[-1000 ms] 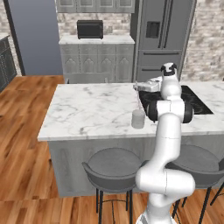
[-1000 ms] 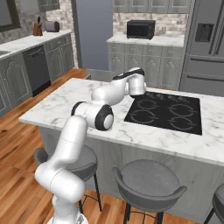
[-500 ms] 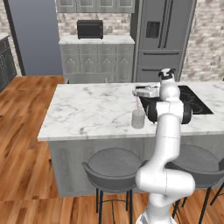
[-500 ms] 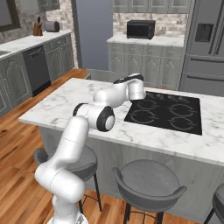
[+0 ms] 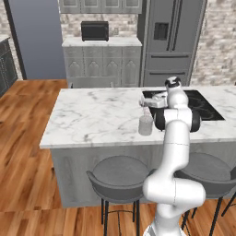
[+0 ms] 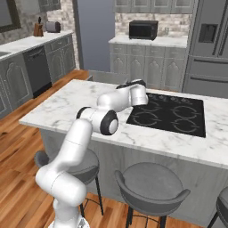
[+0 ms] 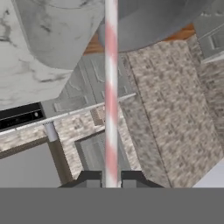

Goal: Take a straw from the drawer in front and place it inside the glass cup on the dining counter.

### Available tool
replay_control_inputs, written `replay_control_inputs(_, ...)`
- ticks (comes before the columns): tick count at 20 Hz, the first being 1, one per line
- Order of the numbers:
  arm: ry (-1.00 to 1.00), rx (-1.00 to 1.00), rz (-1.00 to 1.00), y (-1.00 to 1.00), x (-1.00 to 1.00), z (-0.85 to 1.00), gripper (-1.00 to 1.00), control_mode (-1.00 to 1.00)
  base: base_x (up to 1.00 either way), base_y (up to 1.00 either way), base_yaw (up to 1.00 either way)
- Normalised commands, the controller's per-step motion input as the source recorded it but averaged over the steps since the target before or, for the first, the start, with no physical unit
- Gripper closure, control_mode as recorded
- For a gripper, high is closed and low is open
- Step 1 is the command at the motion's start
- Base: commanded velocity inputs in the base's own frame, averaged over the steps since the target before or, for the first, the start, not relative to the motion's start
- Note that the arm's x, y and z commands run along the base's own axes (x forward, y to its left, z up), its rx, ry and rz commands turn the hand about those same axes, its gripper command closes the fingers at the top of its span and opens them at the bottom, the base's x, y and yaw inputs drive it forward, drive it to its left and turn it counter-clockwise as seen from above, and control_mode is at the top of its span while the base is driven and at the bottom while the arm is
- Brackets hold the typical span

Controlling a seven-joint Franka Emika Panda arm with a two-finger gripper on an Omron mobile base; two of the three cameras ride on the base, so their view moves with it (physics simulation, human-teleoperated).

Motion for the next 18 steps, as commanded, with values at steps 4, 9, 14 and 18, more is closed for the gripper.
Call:
replay_control_inputs(4,0.00,0.00,0.04,-0.10,0.00,-0.26,1.00,-1.00,0.00,0.00,0.00)
replay_control_inputs(9,0.00,0.00,0.04,-0.07,0.00,-0.12,1.00,-1.00,0.00,0.00,0.00)
replay_control_inputs(14,0.00,0.00,0.04,-0.01,0.00,-0.14,1.00,-1.00,0.00,0.00,0.00)
replay_control_inputs(18,0.00,0.00,0.04,0.00,0.01,-0.08,-1.00,-1.00,0.00,0.00,0.00)
